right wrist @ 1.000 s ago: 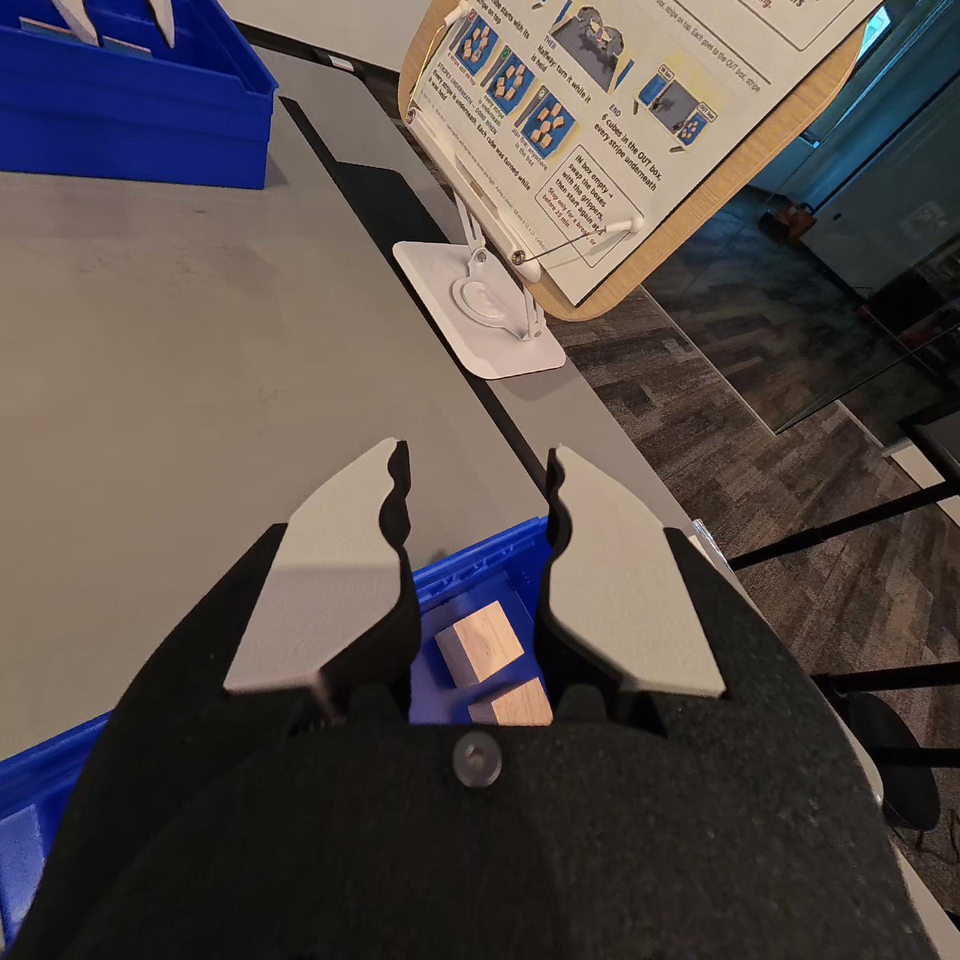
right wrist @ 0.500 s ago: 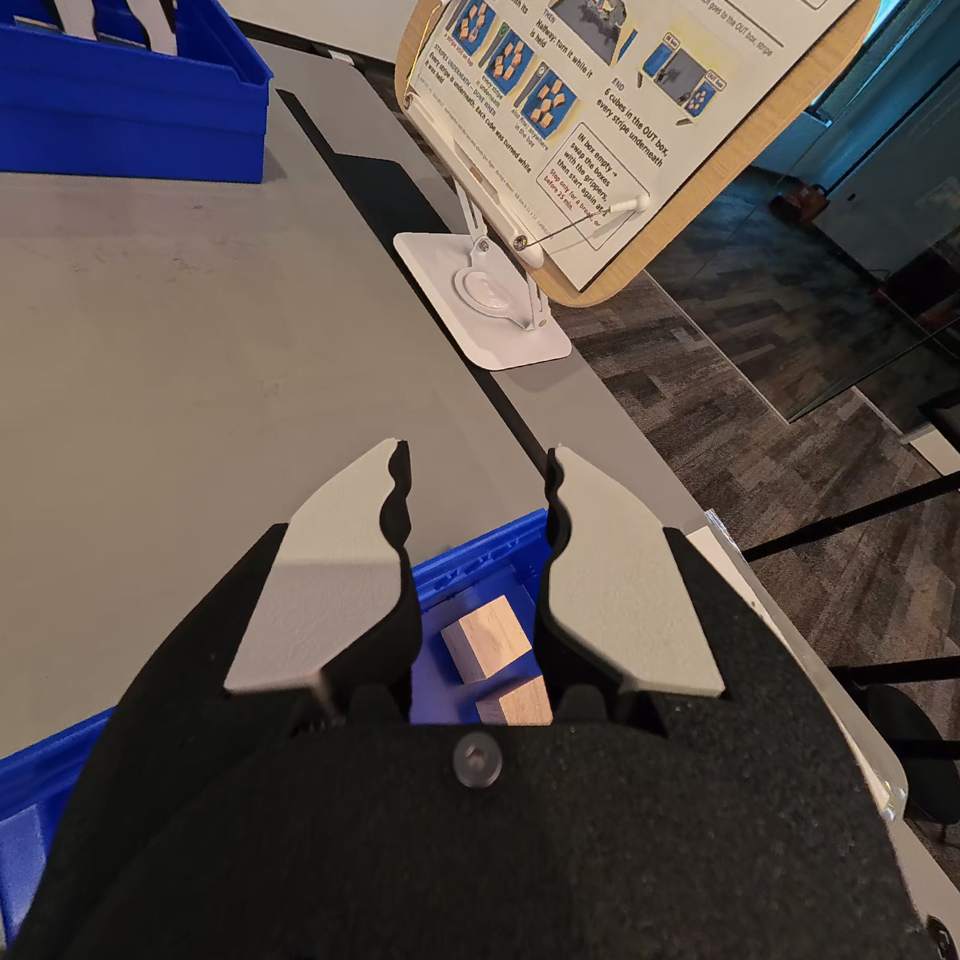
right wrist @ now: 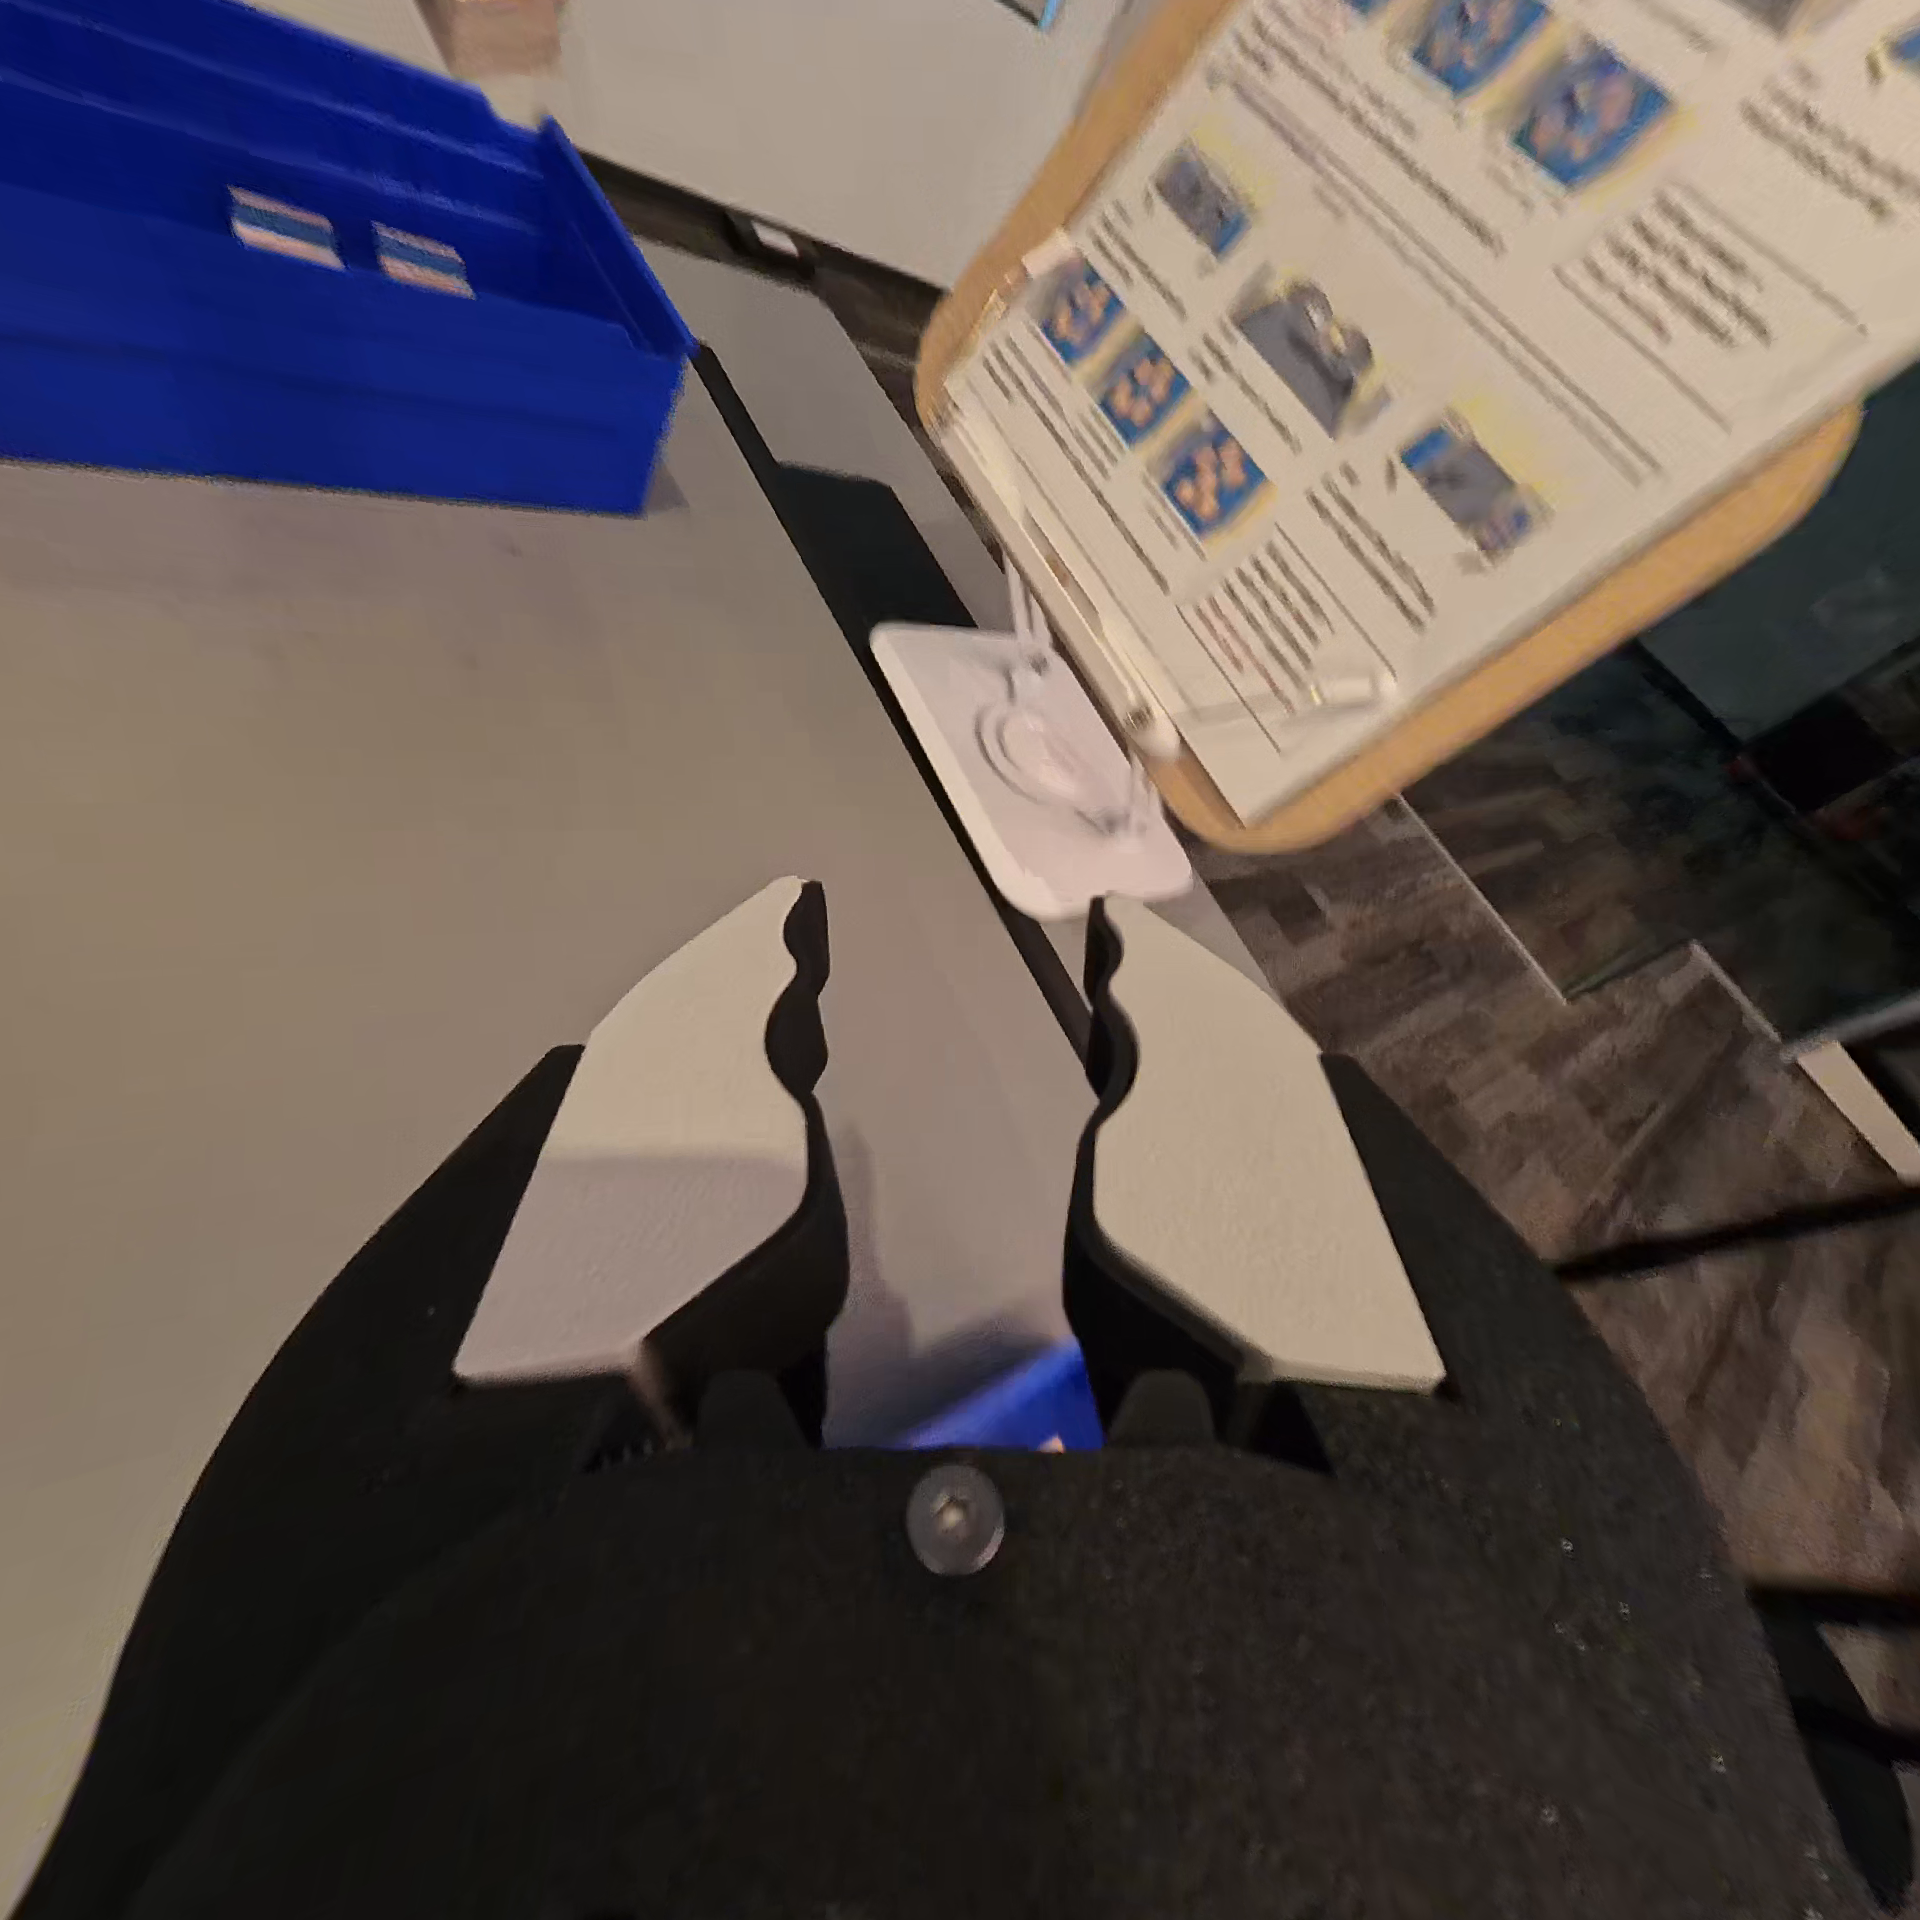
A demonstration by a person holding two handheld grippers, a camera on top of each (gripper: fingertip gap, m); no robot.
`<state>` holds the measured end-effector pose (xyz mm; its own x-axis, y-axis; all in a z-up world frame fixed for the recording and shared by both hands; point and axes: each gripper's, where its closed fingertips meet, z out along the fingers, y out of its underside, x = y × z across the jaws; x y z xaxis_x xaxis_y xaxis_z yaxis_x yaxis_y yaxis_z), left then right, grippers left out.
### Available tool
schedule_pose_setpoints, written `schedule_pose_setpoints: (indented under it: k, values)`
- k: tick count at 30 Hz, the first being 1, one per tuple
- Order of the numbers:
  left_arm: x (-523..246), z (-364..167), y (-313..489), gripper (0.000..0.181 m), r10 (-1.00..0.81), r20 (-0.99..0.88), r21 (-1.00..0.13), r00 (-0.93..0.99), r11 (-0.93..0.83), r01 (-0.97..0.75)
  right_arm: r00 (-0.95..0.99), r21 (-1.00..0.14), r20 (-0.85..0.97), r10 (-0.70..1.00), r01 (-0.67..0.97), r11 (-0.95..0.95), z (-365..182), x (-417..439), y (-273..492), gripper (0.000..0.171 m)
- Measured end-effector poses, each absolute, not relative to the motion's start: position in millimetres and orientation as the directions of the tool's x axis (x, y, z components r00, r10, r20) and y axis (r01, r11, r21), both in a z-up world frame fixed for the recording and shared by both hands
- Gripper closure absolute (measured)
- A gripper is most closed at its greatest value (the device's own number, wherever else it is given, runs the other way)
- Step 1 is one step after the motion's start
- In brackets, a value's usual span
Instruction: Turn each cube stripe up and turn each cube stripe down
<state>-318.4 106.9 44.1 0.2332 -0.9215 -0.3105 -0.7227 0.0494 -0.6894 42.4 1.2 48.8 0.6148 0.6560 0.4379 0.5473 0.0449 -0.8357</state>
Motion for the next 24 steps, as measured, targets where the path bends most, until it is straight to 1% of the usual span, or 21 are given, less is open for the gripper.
schedule_pose_setpoints:
  k: [1,3,6,8,11,13,15,17,20,24]
  values:
    - [-298.0,61.2,87.6,0.135,-0.941,-0.251,-0.778,0.226,0.058,-0.626,0.595,-0.841,0.437,0.675,0.536,0.071,52.8,20.7,0.5,0.123]
    - [-260.8,85.1,52.1,0.136,-0.970,-0.151,-0.890,0.193,0.048,-0.453,0.540,-0.861,0.424,0.727,0.490,0.138,61.7,-30.0,-7.6,0.117]
    - [-211.9,97.3,4.4,0.136,-0.995,-0.040,-0.959,0.086,0.014,-0.282,0.485,-0.895,0.406,0.775,0.382,0.230,77.2,-95.2,-27.8,0.112]
    - [-185.9,98.6,-18.8,0.136,-0.999,-0.027,-0.976,0.022,0.021,-0.218,0.494,-0.914,0.377,0.784,0.337,0.227,85.2,-114.7,-36.0,0.112]
    - [-157.3,95.5,-41.9,0.136,-0.998,-0.034,-0.980,-0.045,0.042,-0.192,0.497,-0.955,0.278,0.822,0.233,0.183,95.3,-124.7,-45.4,0.115]
    - [-143.8,95.7,-53.9,0.136,-0.996,-0.020,-0.984,-0.089,0.036,-0.174,0.466,-0.965,0.231,0.854,0.219,0.141,91.4,-128.9,-48.8,0.113]
    - [-137.0,99.0,-57.0,0.136,-0.995,-0.011,-0.989,-0.098,0.025,-0.147,0.431,-0.963,0.227,0.874,0.234,0.135,85.3,-130.5,-51.4,0.118]
    - [-135.3,101.2,-58.5,0.136,-0.993,0.001,-0.992,-0.118,0.013,-0.122,0.380,-0.973,0.194,0.904,0.191,0.128,87.0,-133.3,-58.2,0.123]
    - [-134.7,99.2,-56.2,0.137,-0.994,0.005,-0.994,-0.109,0.007,-0.111,0.324,-0.994,0.082,0.942,0.091,0.055,93.0,-136.4,-63.7,0.118]
    - [-134.3,95.4,-51.8,0.137,-0.995,0.013,-0.995,-0.095,-0.003,-0.101,0.319,-0.998,-0.023,0.947,0.040,-0.038,87.9,-138.5,-56.4,0.114]
